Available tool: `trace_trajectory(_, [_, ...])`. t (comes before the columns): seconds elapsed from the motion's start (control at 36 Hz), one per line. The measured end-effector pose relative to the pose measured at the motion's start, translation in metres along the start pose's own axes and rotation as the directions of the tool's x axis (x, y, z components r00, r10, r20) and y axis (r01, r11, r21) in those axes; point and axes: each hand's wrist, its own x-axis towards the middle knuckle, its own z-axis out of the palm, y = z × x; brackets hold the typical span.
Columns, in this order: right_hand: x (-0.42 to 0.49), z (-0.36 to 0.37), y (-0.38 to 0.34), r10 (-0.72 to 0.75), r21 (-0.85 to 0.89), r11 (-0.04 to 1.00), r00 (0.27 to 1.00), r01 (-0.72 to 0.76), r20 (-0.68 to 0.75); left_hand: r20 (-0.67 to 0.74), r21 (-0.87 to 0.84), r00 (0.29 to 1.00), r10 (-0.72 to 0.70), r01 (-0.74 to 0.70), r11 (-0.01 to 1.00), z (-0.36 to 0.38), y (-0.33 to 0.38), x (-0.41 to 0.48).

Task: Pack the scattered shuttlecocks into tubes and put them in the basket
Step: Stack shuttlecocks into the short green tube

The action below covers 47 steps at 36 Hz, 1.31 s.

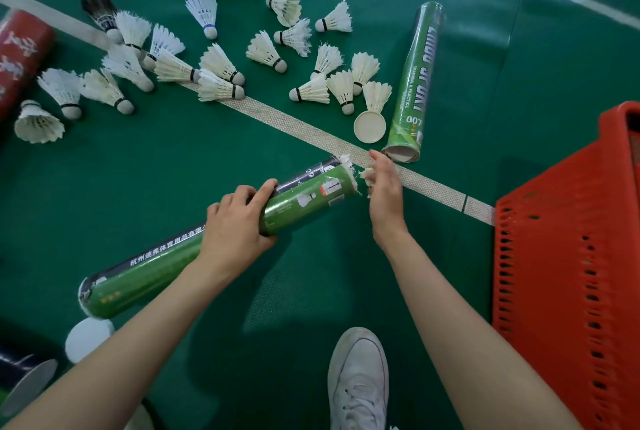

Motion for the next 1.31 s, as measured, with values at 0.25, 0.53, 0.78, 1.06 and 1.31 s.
trace_trajectory(0.25, [0.035, -0.013, 0.022, 0.048, -0.712, 0.702, 0.998, -0.002, 0.044, 0.008, 0.049, 1.0, 0.002, -0.003, 0.999, 0.001, -0.004, 0.0])
trace_trajectory(0.53, [0.026, -0.019, 0.016, -0.186, -0.605, 0.785, 0.982, 0.137, -0.019, -0.006, 0.01, 0.999, -0.039, 0.039, 0.999, -0.002, -0.013, 0.0])
trace_trajectory(0.78, [0.008, -0.025, -0.026, -0.073, 0.208, 0.977, 0.989, 0.045, 0.132, -0.062, -0.028, 0.996, -0.069, 0.067, 0.997, -0.006, -0.023, 0.0])
trace_trajectory(1.06, [-0.002, -0.005, -0.034, -0.104, 0.018, 0.995, 0.974, 0.103, 0.201, -0.104, -0.061, 0.994, -0.019, 0.013, 0.998, -0.005, -0.022, -0.006])
trace_trajectory(1.31, [-0.011, 0.008, -0.044, -0.252, 0.097, 0.967, 0.94, 0.236, 0.228, -0.128, -0.054, 0.991, 0.029, -0.036, 0.998, -0.007, -0.018, -0.008])
